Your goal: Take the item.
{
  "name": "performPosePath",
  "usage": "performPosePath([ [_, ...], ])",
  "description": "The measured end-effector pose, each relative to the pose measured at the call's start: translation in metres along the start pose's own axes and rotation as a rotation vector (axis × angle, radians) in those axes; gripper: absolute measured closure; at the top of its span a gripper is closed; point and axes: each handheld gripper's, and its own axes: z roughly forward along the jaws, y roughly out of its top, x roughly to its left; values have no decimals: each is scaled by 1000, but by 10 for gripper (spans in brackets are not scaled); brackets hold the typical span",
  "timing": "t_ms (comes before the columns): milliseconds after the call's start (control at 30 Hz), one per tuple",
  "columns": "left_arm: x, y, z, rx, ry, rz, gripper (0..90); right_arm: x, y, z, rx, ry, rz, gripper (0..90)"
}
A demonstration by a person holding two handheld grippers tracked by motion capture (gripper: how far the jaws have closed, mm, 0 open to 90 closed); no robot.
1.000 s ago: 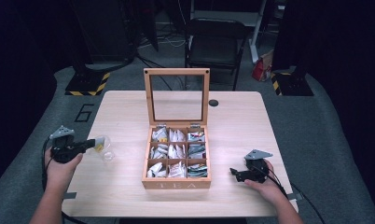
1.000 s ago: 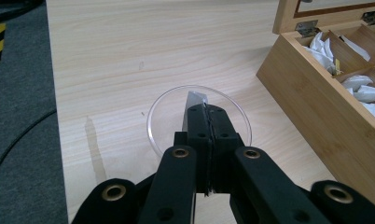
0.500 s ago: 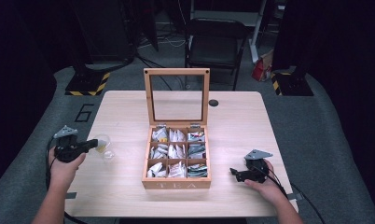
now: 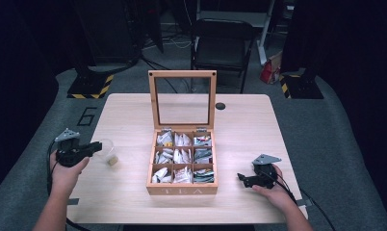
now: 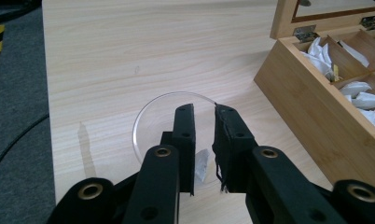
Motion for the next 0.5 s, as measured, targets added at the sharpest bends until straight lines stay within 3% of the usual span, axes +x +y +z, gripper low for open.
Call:
performPosePath([
  [367, -19, 3, 0, -21, -31, 31, 682, 0, 0, 0, 0, 0, 0, 129],
  [500, -20, 2, -1, -29, -21, 33, 619, 0, 0, 0, 0, 0, 0, 129],
])
